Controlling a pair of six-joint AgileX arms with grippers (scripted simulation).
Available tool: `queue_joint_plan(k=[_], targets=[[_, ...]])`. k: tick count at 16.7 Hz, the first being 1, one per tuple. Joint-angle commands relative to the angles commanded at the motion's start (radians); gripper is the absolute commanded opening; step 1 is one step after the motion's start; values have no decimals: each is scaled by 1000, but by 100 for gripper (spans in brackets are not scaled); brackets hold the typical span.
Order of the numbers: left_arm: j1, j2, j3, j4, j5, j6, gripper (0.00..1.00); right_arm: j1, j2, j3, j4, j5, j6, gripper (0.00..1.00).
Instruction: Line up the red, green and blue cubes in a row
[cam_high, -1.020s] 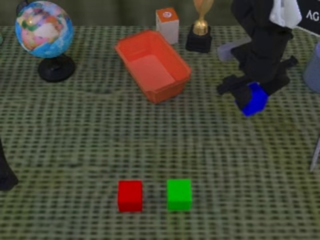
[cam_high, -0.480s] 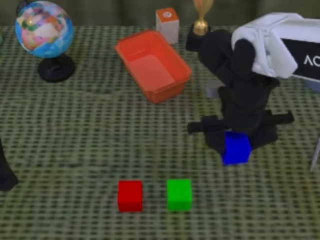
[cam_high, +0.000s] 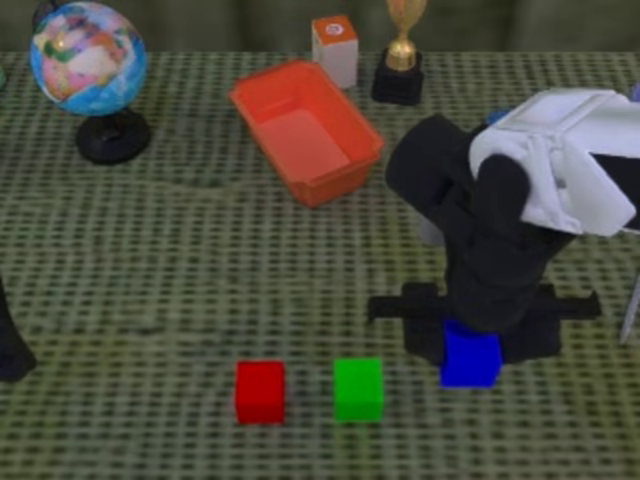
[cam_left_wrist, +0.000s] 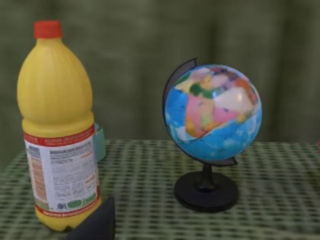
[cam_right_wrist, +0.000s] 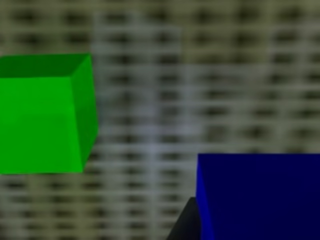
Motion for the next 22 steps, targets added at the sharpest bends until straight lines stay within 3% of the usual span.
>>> queue_joint_plan(k=[4, 11, 16, 22], targets=[[0, 0, 0, 0, 0, 0, 100, -4, 11, -9, 14, -1, 0, 0], [0, 0, 0, 0, 0, 0, 100, 3, 108, -137, 248, 0, 6, 0], [0, 0, 0, 0, 0, 0, 100, 4, 119, -149, 268, 1, 6, 0], [0, 0, 0, 0, 0, 0, 100, 4, 119, -149, 268, 1, 6, 45]])
